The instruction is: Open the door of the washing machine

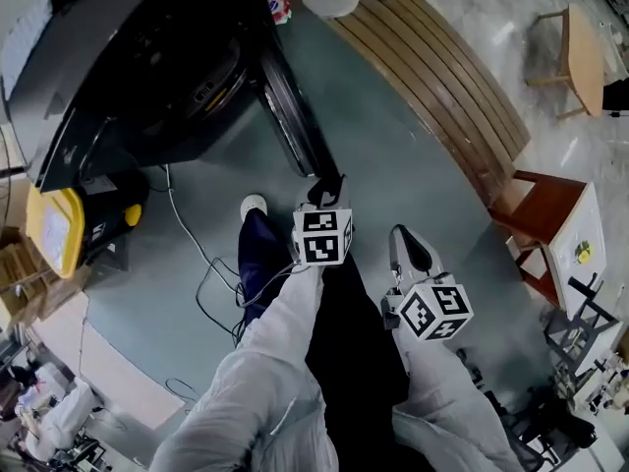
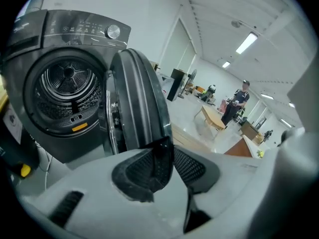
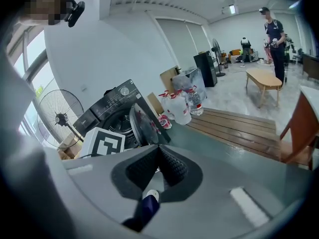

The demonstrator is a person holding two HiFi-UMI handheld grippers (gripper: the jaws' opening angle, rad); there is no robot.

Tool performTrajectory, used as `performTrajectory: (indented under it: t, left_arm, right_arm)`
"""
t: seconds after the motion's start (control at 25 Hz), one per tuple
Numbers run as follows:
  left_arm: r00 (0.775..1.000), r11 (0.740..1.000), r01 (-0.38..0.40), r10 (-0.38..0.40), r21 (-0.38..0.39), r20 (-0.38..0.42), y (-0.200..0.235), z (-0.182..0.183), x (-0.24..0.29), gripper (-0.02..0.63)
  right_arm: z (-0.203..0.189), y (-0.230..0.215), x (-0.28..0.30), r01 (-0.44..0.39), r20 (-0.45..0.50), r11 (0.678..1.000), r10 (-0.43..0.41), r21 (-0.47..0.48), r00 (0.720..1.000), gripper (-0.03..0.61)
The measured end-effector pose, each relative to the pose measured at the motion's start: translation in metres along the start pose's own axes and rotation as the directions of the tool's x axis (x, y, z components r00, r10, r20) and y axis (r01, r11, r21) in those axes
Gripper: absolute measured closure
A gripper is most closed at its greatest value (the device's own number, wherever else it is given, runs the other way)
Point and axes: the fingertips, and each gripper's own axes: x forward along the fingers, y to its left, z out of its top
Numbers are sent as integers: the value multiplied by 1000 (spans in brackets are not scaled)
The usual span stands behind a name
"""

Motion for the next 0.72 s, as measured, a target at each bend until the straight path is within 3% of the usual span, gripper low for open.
performTrajectory:
  t: [0.44, 0.72]
  left_arm:
    - [998, 992, 56, -54, -109, 29, -54, 23, 50, 486]
    - [996, 986, 82, -78, -146, 33, -74, 37, 74, 492]
  right_arm:
    - [2, -52, -26, 109, 41, 989, -113, 99, 993, 571]
    - [1, -62, -30, 141, 55, 980, -150, 144, 987, 571]
